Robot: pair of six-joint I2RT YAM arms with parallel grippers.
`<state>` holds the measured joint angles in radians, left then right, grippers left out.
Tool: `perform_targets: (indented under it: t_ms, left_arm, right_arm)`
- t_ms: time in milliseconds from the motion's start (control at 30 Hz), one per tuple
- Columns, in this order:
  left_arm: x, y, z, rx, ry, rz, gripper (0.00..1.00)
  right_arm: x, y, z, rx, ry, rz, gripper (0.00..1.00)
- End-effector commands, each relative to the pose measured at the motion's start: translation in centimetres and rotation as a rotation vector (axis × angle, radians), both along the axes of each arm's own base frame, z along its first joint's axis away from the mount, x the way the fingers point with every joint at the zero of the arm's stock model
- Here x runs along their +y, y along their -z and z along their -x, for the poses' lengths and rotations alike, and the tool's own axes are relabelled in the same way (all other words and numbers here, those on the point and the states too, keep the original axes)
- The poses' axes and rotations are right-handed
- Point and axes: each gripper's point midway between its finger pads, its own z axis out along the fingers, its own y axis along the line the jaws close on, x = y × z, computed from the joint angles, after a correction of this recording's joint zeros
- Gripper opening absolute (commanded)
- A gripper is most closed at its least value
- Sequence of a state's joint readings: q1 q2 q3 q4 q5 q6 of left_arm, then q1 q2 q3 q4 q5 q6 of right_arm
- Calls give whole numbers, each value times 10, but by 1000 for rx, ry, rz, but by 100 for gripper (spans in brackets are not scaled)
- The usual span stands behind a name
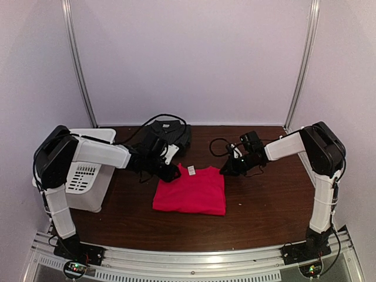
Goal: Fold and stack the mixed laundry pile
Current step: Adjust the square-folded T-shirt at the center of the board.
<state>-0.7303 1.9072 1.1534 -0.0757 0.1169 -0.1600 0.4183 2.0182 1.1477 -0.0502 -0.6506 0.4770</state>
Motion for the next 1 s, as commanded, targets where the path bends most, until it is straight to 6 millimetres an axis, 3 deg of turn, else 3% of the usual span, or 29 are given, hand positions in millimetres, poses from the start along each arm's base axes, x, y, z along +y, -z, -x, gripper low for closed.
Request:
perform_targets:
  t_ms: [0, 167, 333, 533, 767, 967]
  left_arm:
    - [14, -37, -17, -57, -9, 144, 41]
    - [21, -48, -32, -12, -30, 285, 42]
    - [32, -43, -51, 57, -104, 411, 51]
    - [17, -27, -62, 182, -65, 537, 57]
    - [-10, -13, -57, 281, 22, 607, 53]
    - [-32, -51, -28, 211, 142, 607, 46]
  right_arm:
    - [-9, 2, -8, -5, 22, 32, 0]
    - [-10, 3, -9, -4, 17, 39, 0]
    - [-13, 5, -7, 1, 18, 41, 0]
    - [-13, 7, -7, 3, 16, 35, 0]
    - [-15, 11, -7, 9, 22, 33, 0]
    - [-17, 11, -8, 10, 27, 33, 0]
